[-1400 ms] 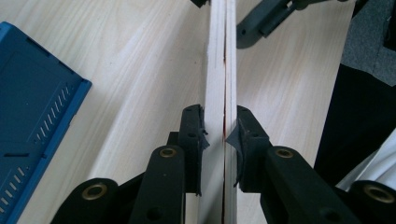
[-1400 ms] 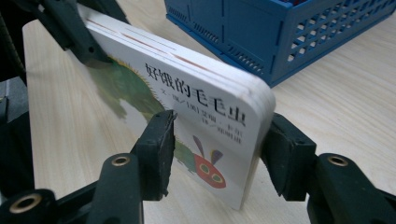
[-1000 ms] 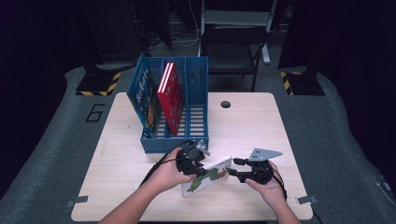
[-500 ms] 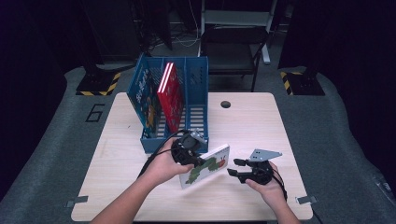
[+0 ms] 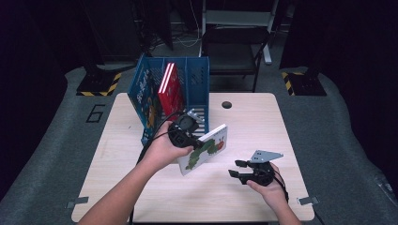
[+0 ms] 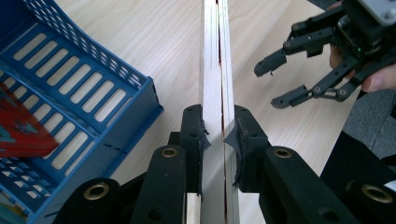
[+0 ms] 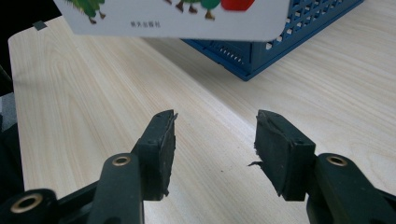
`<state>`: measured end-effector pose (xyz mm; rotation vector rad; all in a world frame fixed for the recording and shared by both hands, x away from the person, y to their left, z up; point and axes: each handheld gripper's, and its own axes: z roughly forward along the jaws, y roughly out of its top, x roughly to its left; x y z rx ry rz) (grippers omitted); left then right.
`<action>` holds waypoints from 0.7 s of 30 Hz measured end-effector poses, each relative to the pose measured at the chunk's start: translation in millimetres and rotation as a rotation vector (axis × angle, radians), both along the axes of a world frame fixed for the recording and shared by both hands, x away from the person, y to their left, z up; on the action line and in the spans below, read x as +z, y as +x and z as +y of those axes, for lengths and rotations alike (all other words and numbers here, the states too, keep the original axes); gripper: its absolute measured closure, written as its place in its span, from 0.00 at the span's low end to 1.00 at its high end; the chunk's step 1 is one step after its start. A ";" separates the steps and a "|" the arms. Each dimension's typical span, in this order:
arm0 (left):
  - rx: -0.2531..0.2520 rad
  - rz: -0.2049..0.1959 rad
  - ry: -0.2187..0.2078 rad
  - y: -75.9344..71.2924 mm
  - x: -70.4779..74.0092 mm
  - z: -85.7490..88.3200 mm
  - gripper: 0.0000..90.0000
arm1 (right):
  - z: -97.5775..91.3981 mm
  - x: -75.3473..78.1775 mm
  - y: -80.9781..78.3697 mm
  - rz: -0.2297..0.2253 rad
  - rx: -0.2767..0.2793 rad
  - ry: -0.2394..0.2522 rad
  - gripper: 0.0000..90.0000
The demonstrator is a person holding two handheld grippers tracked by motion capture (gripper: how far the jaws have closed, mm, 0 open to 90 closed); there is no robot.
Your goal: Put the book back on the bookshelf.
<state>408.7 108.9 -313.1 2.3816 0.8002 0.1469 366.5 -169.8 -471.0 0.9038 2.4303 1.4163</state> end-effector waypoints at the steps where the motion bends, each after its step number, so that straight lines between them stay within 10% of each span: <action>1: 0.003 0.001 0.001 1.7 2.1 0.1 0.85 | 0.1 -0.1 0.0 0.000 0.001 0.001 0.53; 21: 0.133 -0.013 -0.009 40.3 37.5 8.9 0.85 | -1.9 -2.1 -0.3 0.013 -0.010 0.009 0.53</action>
